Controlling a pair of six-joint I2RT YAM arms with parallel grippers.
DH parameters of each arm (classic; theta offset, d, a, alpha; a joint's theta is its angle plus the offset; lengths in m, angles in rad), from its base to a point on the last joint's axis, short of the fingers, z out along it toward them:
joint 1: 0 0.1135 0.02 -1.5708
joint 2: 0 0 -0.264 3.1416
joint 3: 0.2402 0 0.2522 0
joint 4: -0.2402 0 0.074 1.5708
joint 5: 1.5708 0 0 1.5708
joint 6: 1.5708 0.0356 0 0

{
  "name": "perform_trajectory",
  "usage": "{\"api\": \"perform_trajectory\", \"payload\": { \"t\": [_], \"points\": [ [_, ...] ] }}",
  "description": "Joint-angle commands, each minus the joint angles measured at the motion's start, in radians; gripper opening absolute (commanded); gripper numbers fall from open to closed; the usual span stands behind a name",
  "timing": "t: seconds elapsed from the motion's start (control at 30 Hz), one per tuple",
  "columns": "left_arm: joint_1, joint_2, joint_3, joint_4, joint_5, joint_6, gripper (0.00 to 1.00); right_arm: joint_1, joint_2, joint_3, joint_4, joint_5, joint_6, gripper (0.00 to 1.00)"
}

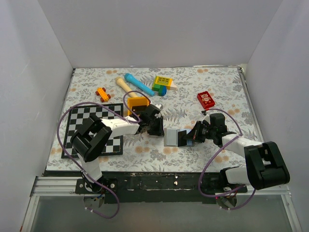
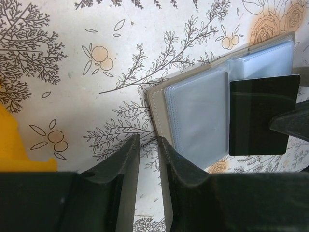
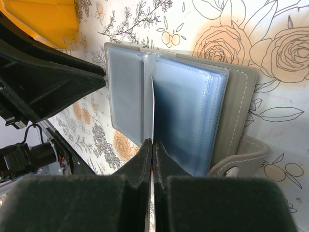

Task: Put the credit cards into the card holder
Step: Insert the credit card into the card holder.

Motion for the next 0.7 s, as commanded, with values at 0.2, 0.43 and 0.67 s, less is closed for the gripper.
{"api": "perform_trajectory", "payload": {
  "t": [0.2, 0.43, 0.67],
  "points": [
    [0.000, 0.014, 0.007, 0.032, 0.047, -0.011, 0.21, -0.008, -0.017, -0.012, 0.000, -0.014, -0.026, 0.01],
    [0.000, 0.034, 0.004, 0.047, 0.067, -0.019, 0.16, -0.009, -0.016, -0.015, 0.000, -0.012, -0.027, 0.01],
    [0.000, 0.055, 0.005, 0.053, 0.073, -0.020, 0.11, -0.011, -0.019, -0.014, 0.004, -0.025, -0.027, 0.01]
  ]
}}
